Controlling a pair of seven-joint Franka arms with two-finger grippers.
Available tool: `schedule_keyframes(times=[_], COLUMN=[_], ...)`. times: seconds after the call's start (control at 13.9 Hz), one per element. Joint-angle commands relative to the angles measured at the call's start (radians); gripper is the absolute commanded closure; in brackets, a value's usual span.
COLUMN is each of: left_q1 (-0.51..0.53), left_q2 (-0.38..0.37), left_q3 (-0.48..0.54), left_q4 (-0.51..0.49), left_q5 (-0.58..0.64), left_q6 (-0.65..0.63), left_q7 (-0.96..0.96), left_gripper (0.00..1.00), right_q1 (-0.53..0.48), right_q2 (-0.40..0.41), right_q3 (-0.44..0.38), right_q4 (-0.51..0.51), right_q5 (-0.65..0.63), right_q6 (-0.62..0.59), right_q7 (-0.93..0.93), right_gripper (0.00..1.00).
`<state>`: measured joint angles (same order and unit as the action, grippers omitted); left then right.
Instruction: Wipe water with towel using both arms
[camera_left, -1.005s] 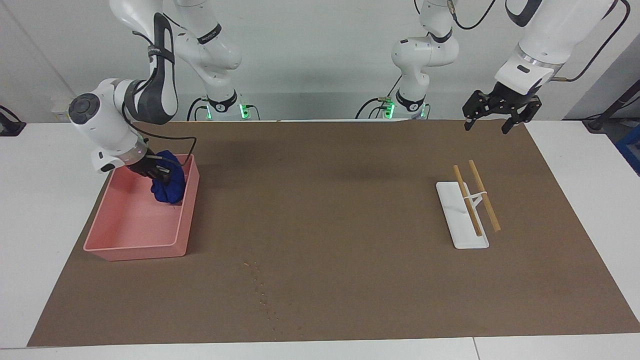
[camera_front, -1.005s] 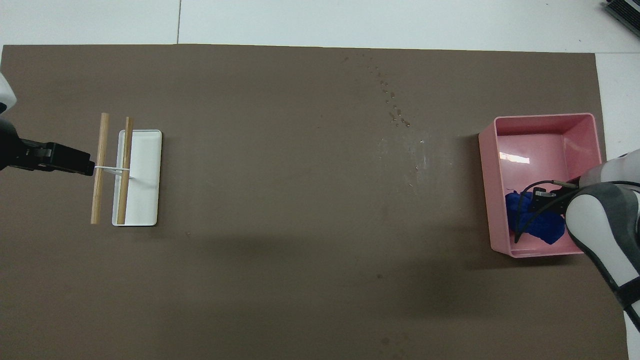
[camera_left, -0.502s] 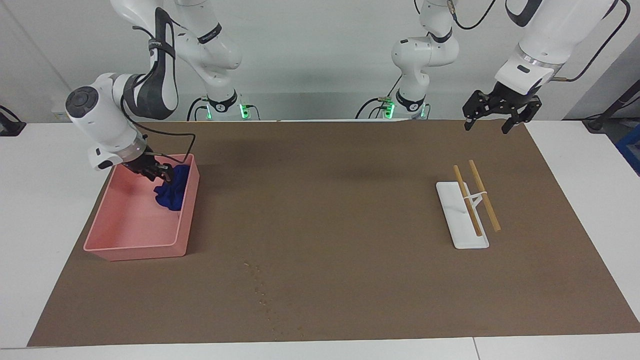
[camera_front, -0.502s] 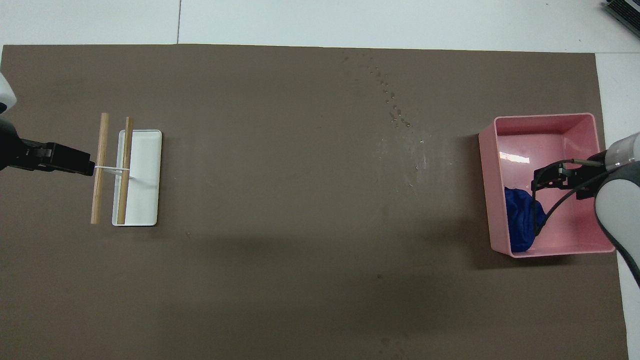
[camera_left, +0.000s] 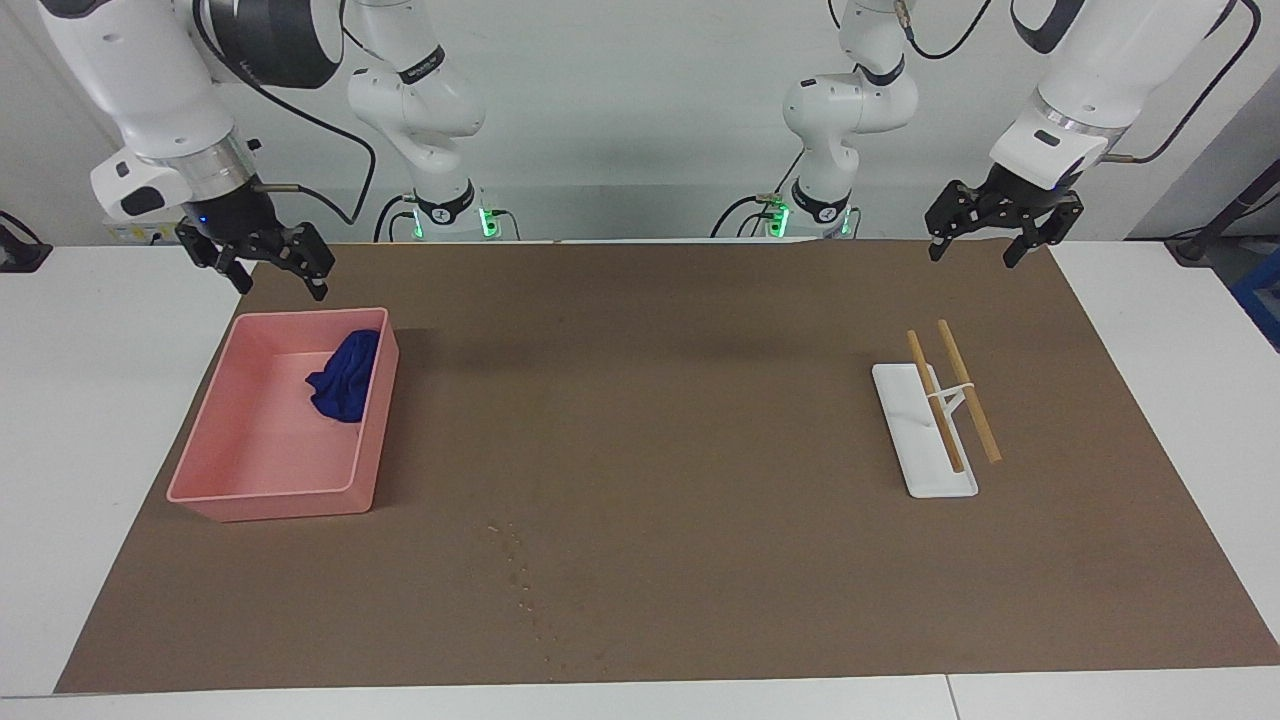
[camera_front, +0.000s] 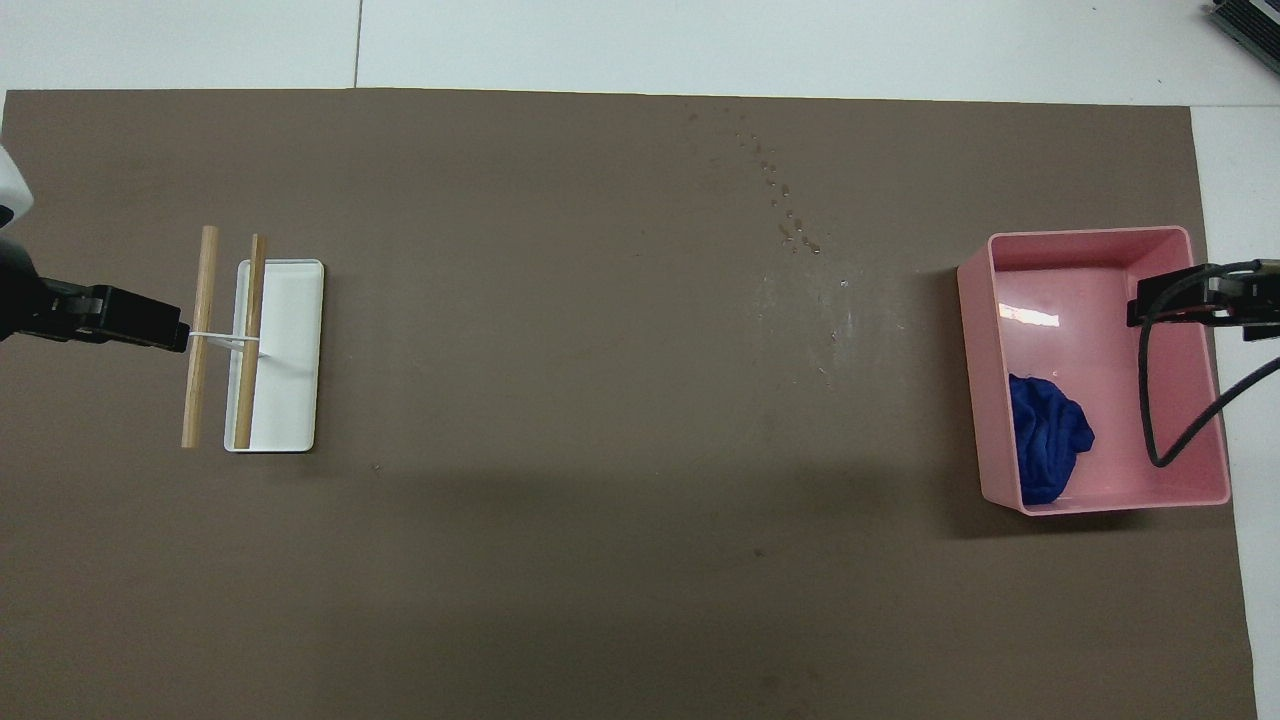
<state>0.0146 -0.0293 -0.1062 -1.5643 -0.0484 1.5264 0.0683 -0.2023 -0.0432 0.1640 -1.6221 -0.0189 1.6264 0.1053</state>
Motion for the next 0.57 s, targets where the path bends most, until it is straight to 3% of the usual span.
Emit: schedule_keyframes(times=[0.0,0.29,0.5], left_q1=[0.007,0.007,0.007], left_q2=[-0.021,-0.021,-0.021], left_q3=[0.000,0.000,0.000], left_q4=[-0.017,-0.017,-0.019], left_q5=[-0.005,-0.005,-0.005], left_q6=[-0.009,-0.011,-0.009], left_q7=[0.019,0.019,0.019], left_gripper=[0.00,0.00,0.00], right_q1=[0.046,0.050,0.053], right_q2=[0.037,0.058,0.057], right_q3=[0.011,0.012,0.015], right_q4=[0.102,0.165,0.154], right_q5=[-0.019,-0.003,-0.001], right_q6=[-0.083,-0.201,-0.200], right_q7=[0.065,0.062,0.060], right_gripper=[0.00,0.00,0.00])
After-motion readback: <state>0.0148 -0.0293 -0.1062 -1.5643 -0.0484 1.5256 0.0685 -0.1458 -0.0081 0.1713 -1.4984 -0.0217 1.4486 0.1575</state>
